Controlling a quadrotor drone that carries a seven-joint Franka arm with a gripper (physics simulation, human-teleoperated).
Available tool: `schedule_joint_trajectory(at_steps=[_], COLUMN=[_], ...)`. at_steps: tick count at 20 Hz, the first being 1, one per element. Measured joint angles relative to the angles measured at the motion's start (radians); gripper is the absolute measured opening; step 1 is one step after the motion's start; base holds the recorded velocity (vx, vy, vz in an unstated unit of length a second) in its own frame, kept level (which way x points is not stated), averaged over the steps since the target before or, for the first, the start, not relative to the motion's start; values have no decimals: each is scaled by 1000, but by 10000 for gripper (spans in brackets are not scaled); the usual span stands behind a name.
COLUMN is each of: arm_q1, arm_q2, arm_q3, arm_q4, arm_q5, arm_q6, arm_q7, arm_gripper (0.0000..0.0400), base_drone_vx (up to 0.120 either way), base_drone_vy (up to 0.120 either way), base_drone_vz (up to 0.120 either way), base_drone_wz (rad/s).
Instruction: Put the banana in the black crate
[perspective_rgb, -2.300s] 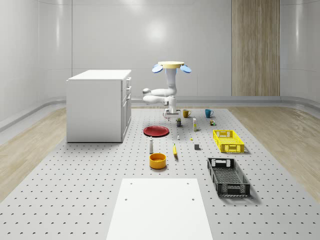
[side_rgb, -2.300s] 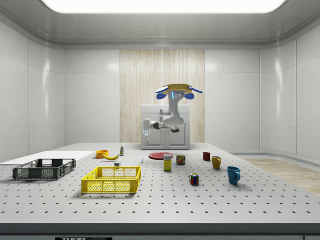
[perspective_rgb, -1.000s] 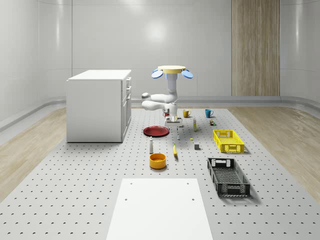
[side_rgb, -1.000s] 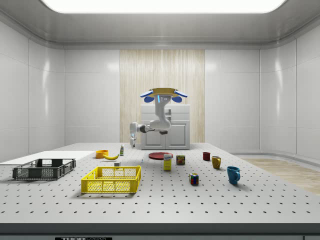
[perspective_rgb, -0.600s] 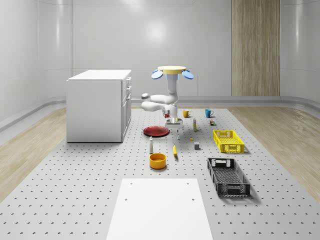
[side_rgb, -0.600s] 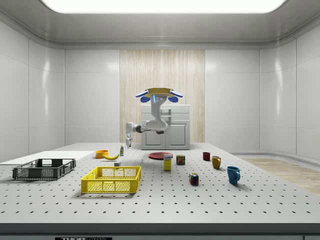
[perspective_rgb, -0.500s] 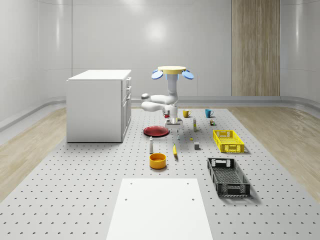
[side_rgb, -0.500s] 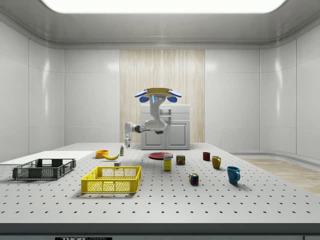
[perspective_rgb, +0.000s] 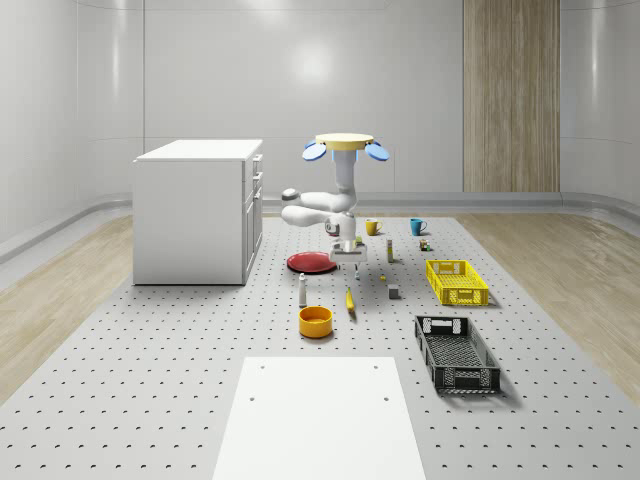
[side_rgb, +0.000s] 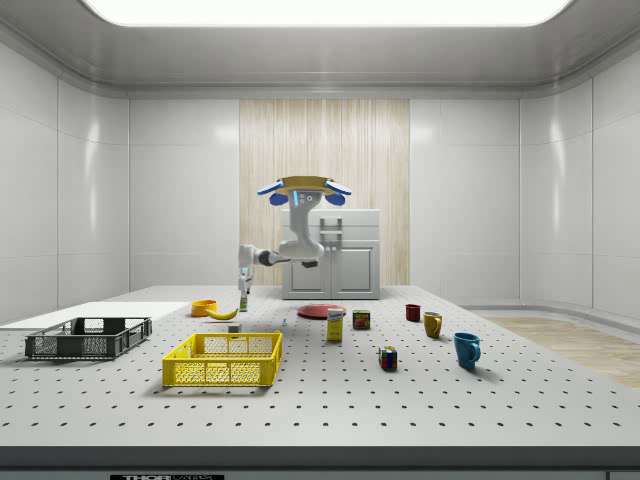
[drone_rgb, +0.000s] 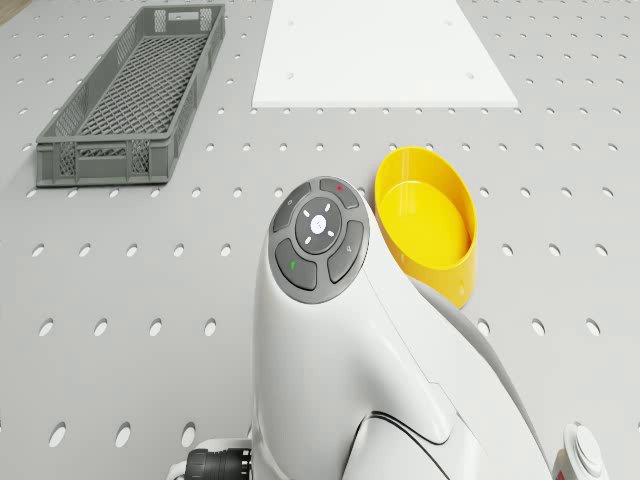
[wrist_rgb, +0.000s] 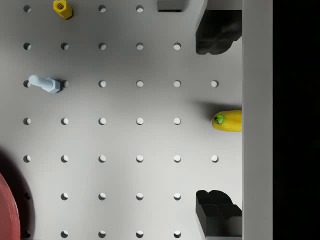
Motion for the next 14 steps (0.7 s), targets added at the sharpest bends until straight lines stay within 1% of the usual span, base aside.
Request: schedule_joint_trajectory(at_steps=[2,3,4,12,13,14], arm_q1=[-1,-1,-1,-3,-3,-4], arm_q2=[-3,-4,-5,-15,-16,-17], arm_q3=[0,1,1,2,2,3], arm_q4=[0,0,0,1,1,1], arm_q5=[1,2,2,6,6,7], arm_q6=[2,4,5,14,15,16], arm_q7=[0,1,1,2,3,3], arm_gripper=[400,400,400,400,400,400], base_drone_vx=[120,120,120,120,120,120], base_drone_vy=[0,0,0,0,0,0], base_drone_vz=[-100,0,-80,-120,-80,0], base_drone_wz=[0,0,0,0,0,0])
